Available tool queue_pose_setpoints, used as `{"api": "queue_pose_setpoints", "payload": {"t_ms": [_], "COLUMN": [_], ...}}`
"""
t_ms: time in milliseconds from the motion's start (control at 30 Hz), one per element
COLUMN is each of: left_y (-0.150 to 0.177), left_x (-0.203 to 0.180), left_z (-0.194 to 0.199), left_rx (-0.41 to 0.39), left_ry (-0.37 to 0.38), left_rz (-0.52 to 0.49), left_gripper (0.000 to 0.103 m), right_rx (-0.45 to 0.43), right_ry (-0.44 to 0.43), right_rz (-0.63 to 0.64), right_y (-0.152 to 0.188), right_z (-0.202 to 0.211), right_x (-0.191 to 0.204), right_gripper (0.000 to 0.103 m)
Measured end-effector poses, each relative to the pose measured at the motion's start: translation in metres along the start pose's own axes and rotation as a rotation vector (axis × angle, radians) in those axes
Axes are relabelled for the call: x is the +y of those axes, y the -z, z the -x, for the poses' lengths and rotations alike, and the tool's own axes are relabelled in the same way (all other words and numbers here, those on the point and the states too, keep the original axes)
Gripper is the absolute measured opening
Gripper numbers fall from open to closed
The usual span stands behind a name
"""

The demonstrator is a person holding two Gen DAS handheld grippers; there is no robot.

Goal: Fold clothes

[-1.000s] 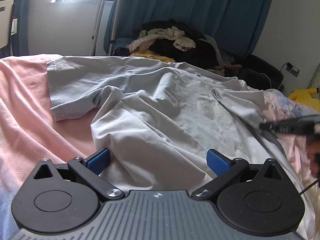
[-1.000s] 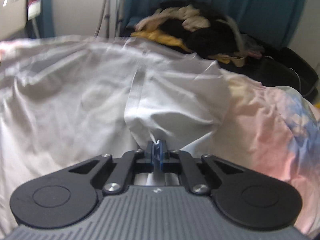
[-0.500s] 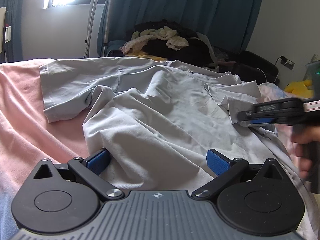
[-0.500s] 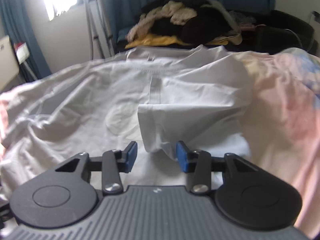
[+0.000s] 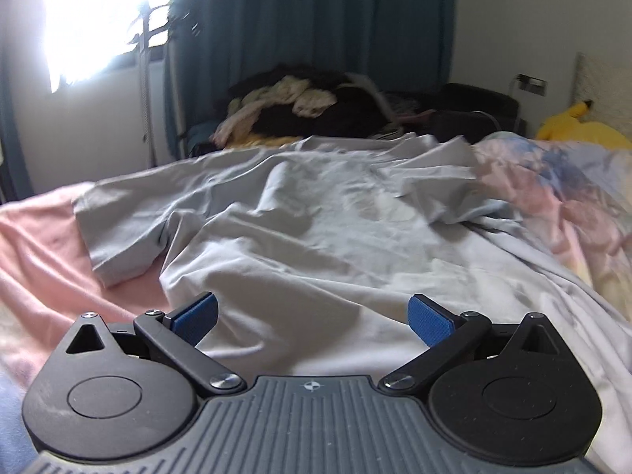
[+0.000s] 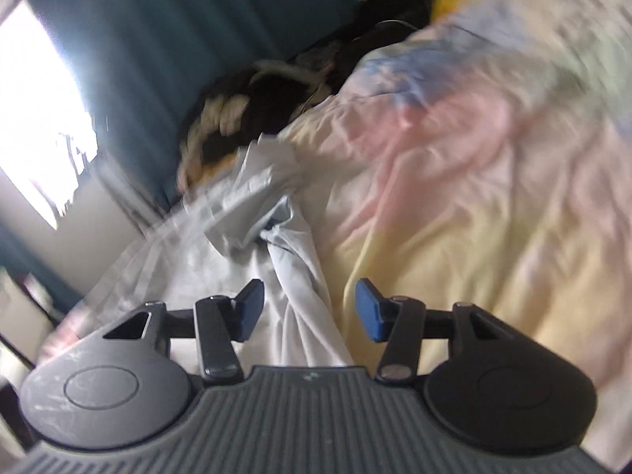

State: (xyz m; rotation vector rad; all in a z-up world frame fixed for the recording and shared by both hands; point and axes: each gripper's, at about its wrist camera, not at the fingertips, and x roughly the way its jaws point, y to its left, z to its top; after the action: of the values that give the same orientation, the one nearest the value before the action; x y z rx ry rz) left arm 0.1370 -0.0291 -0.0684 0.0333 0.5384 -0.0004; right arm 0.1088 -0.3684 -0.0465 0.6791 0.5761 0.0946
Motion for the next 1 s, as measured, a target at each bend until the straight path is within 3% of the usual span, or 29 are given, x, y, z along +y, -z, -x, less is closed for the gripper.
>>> {"api": "queue_pose_setpoints", "payload": {"t_ms": [67, 233, 467, 567, 633, 767, 933, 1000], "left_y": [0.003, 0.011, 0.007, 0.010, 0.014, 0.023, 0.038, 0.044], "left_x": [-0.007, -0.035, -0.100, -0.138, -0.163, -0.200, -0.216, -0.220], "left_z": [0.010, 0.032, 0.072, 0.081, 0.081, 0.071, 0.056, 0.054], "left_rx": [-0.002, -0.006, -0.041, -0.039, -0.025, 0.030, 0.121, 0.145], "left_ry": [0.025, 0.083, 0.278, 0.350, 0.361, 0.357, 0.362, 0.366], "left_rz": [-0.017, -0.107, -0.163, -0.190, -0.219, -0.248, -0.221, -0.216], "left_gripper": [0.103, 0.103, 0.102, 0.099, 0.089, 0.075, 0.055, 0.052], "right_rx": [-0.025, -0.069, -0.223, -0.247, -0.253, -0.237, -0.236, -0.235], "right_ry": [-0.027, -0.009, 0.029, 0.034, 0.023, 0.030, 0.047, 0.044], "right_rz": [-0.026, 0.063, -0.015, -0.067, -0.087, -0.001, 0.050, 0.056], "right_y": [0.004, 0.005, -0.006, -0.012, -0.016, -0.025, -0.029, -0.030], "right_z": [0.014, 0.022, 0.043, 0.049, 0.053, 0.058, 0.062, 0.063], "right_x": [-0.008, -0.002, -0.029, -0.042, -0.048, -0.048, -0.049, -0.050], "right_gripper": [0.053, 0.053, 0.061, 0.062, 0.062, 0.062, 0.062, 0.063]}}
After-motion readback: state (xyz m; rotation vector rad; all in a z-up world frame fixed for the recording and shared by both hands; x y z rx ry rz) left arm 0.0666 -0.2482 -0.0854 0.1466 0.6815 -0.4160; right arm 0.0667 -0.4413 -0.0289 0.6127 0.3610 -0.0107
